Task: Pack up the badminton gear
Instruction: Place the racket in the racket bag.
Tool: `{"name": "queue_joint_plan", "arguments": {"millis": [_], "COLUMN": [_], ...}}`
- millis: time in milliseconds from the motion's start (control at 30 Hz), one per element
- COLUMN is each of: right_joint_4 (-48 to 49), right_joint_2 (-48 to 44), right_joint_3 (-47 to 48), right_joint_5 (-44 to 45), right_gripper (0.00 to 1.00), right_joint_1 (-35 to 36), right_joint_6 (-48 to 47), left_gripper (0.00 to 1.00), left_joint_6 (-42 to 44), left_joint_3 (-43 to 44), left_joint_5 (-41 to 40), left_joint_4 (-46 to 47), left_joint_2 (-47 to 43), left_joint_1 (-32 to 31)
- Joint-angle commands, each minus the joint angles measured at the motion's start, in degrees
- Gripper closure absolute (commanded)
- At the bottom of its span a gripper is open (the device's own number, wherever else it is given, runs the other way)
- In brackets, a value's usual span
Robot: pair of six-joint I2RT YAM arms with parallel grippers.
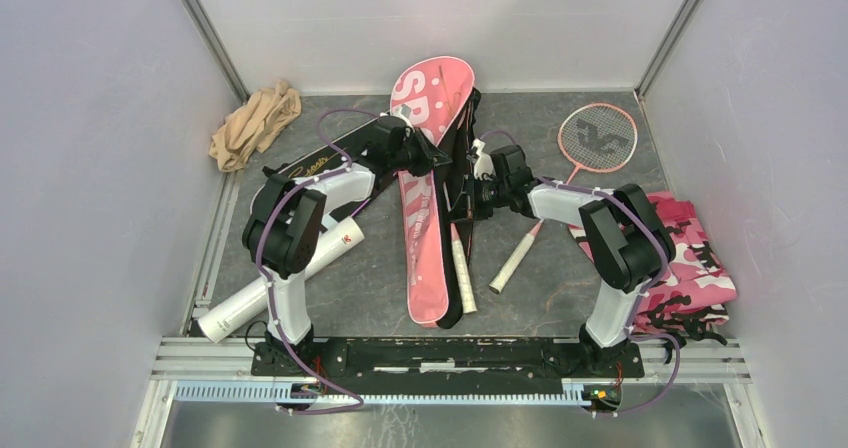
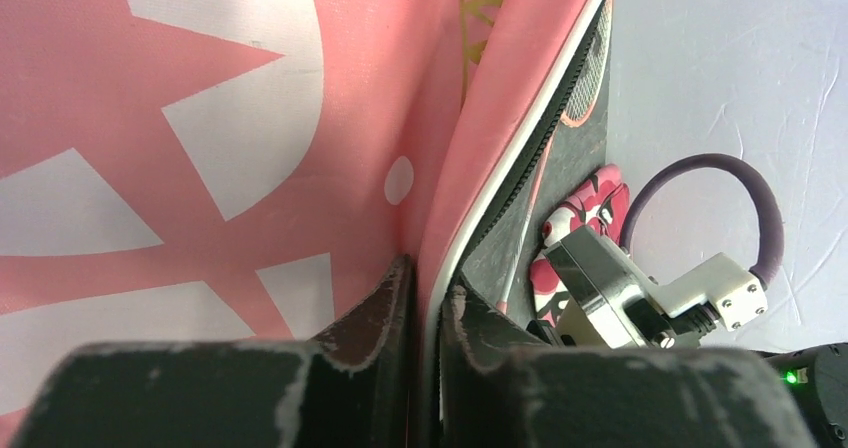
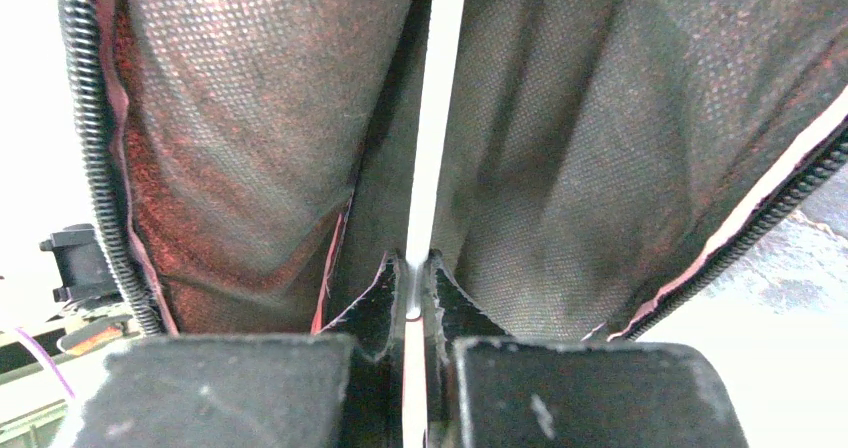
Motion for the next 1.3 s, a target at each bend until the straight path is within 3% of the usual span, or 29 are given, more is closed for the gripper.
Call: {"name": "queue_joint_plan", "arguments": {"millis": [0, 167, 400, 533, 767, 1000, 1267], "right_joint_4": [8.6, 9.1, 8.1, 7.5, 6.7, 7.0, 8.9], "right_joint_2": [-4.7, -4.5, -4.0, -3.6, -3.1, -6.5, -5.3], "right_joint_3": [0.0, 0.2, 0.6, 1.2, 3.5, 2.7, 3.2], "right_joint_5": [1.4, 1.2, 1.9, 2.5, 2.7, 2.5, 4.1], "right_gripper": [1.00, 1.00, 1.00, 1.00, 1.00, 1.00, 1.00], "right_joint_1": [-0.3, -0.2, -0.2, -0.2, -0.5, -0.6, -0.7], "right_joint_6": [-2.3, -3.3, -3.9, -3.9, -3.8, -2.1, -0.7], "left_gripper": [0.77, 0.64, 0.60, 0.68, 0.98, 0.98, 0.98], "left_joint_6": [0.5, 3.8, 5.9, 8.2, 8.4, 3.8, -6.4], "left_joint_3": [0.9, 2.8, 4.1, 4.1, 3.4, 4.1, 3.3], "left_joint_5": [2.7, 2.9, 4.4, 3.6, 3.7, 1.9, 7.8], "left_joint_4": [-1.6, -2.6, -4.5, -6.2, -6.5, -7.2, -2.4], "left_joint_2": [-1.2, 0.0, 2.2, 1.5, 0.0, -0.2, 0.7], "left_joint_1": [-1.9, -1.9, -2.1, -2.5, -2.6, -2.2, -2.5]}}
